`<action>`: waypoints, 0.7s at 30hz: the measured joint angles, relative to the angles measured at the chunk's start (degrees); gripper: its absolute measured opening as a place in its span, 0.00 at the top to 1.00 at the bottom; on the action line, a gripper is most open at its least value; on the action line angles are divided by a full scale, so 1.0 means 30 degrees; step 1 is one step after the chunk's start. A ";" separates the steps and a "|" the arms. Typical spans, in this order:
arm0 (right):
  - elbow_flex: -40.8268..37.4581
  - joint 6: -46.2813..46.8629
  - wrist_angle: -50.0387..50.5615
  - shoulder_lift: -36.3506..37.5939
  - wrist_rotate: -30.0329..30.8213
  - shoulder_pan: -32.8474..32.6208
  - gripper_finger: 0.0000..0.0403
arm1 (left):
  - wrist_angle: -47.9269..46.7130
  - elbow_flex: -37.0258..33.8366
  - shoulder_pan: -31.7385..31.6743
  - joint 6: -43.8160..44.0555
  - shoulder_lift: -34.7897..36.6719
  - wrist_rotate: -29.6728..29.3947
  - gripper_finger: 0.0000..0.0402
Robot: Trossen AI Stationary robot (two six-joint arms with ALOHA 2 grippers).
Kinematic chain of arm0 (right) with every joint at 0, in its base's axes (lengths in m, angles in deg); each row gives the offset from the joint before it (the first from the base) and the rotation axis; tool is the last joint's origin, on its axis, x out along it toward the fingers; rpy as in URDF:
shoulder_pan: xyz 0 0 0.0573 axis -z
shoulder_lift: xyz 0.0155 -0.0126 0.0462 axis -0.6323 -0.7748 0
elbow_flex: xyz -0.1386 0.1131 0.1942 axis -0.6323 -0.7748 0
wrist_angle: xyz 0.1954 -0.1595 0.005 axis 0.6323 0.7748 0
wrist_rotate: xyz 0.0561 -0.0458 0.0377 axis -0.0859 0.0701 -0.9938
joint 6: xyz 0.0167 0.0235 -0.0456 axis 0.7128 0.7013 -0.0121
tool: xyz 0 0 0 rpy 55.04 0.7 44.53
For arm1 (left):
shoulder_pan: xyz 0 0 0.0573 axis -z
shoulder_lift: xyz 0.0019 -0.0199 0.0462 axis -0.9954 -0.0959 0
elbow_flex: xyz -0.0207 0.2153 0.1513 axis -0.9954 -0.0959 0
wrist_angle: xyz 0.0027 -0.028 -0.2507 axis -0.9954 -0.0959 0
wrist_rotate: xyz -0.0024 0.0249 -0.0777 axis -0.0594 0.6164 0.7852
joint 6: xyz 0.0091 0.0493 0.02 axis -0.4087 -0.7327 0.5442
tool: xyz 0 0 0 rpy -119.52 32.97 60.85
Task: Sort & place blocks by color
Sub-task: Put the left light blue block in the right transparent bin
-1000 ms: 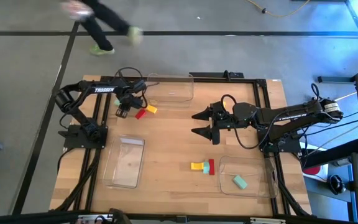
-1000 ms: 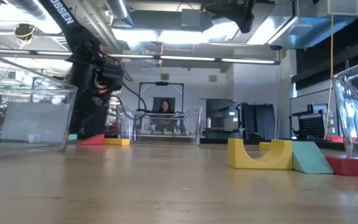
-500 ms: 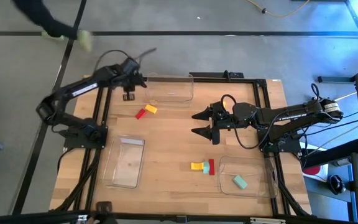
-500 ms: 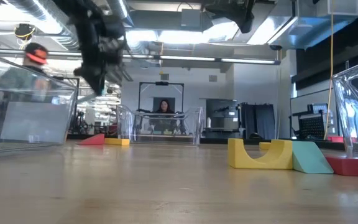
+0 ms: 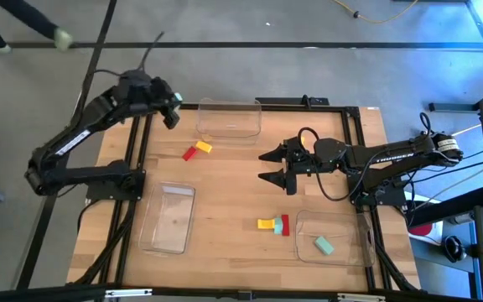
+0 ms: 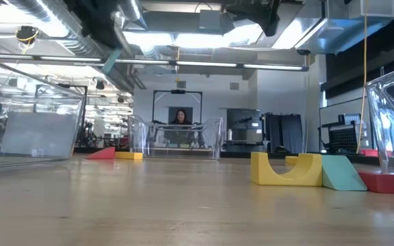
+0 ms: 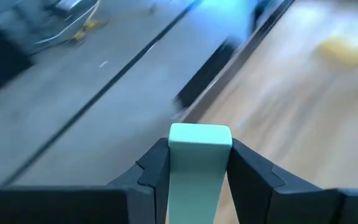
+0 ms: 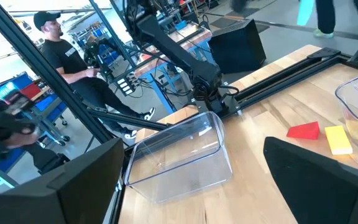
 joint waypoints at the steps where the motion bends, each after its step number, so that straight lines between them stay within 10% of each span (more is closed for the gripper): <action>1: 0.0000 0.0006 0.0000 0.0000 0.0000 0.0000 0.04 | 0.0330 0.0007 0.0305 0.0717 0.0290 0.0434 0.71; 11: 0.0000 -0.0023 -0.0007 0.0000 -0.0015 0.0000 0.04 | 0.4780 -0.0251 0.6401 0.6181 0.1284 0.0576 0.71; 21: 0.0000 0.0019 -0.0022 0.0000 -0.0764 0.0000 0.04 | 1.6885 -0.6570 1.2749 0.8483 0.1389 -0.1794 0.71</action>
